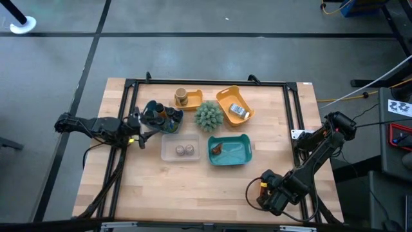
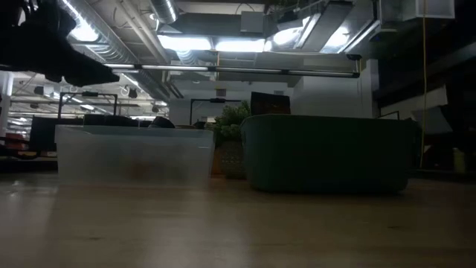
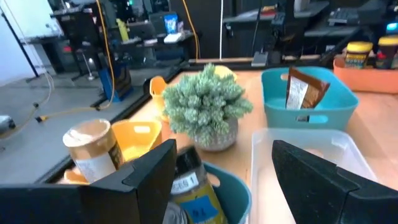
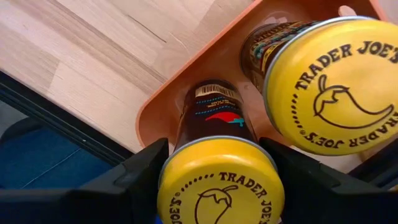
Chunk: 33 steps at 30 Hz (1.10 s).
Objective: Sort spices by type
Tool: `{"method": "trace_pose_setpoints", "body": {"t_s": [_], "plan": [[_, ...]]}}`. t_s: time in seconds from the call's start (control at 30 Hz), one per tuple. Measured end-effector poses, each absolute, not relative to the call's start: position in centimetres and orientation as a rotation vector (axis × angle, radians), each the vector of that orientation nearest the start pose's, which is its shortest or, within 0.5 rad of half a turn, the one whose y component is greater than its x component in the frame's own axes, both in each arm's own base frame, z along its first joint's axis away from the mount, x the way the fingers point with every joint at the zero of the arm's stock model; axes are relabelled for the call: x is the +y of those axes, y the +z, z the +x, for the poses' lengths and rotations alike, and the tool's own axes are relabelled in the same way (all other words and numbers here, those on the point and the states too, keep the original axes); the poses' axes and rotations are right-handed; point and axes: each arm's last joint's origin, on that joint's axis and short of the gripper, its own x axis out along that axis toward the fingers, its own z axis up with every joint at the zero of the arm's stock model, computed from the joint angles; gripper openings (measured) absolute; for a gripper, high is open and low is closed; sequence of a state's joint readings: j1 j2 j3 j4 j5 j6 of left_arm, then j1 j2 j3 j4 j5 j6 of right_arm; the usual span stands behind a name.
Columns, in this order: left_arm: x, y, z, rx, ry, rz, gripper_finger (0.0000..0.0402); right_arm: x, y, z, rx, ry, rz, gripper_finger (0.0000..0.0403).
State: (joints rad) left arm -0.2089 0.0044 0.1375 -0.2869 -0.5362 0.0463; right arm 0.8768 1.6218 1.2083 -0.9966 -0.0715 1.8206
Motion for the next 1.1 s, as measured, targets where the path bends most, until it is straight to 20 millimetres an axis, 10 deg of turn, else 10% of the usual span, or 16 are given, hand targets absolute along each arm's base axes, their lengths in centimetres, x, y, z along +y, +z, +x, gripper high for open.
{"method": "trace_pose_setpoints", "body": {"t_s": [0.77, 1.1], "plan": [[-0.23, 17.22, 8.15, 0.237, 0.329, 0.006, 0.0251, 23.06, 22.85, 18.92, 1.472, -0.584, 0.880, 0.0248], [-0.95, 17.92, 8.46, 0.178, 0.081, 0.020, 0.0251, 23.04, 22.85, 18.94, 1.462, -0.586, 0.877, 0.0248]]}}
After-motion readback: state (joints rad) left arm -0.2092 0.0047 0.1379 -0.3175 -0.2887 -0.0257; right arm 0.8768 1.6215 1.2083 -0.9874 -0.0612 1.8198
